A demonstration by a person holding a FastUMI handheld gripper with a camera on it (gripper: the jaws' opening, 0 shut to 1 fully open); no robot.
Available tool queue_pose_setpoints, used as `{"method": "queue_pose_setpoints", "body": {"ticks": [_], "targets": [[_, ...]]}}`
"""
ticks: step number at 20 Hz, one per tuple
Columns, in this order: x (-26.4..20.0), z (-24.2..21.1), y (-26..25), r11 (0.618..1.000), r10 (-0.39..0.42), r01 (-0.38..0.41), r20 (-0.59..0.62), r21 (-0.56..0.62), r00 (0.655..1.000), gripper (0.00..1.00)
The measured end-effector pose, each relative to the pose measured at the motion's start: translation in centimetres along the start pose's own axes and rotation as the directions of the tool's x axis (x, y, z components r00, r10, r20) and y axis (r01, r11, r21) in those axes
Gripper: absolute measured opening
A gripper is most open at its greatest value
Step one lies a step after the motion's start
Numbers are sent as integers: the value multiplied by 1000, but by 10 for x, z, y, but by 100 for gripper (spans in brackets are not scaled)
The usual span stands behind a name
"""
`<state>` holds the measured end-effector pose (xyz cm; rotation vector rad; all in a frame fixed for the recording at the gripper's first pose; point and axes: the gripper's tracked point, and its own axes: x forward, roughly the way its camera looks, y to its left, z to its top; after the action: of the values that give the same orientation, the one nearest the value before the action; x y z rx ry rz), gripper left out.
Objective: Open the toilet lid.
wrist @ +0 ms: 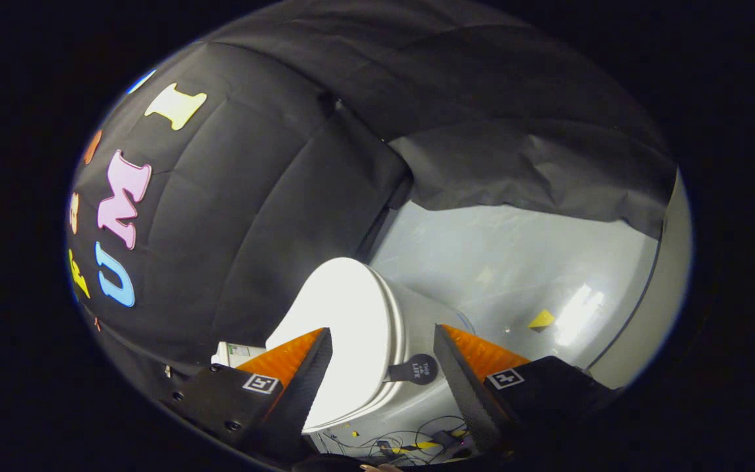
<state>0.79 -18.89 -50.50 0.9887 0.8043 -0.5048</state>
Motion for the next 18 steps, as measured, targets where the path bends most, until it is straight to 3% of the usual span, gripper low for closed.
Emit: {"method": "queue_pose_setpoints", "body": {"ticks": [10,15,18], "targets": [[42,-48,-44,990,-39,50,-87,131,995,98],[58,-64,-44,956,76,-46,-91,290,993,96],[70,-75,-54,940,108,-71,-92,334,990,73]]}}
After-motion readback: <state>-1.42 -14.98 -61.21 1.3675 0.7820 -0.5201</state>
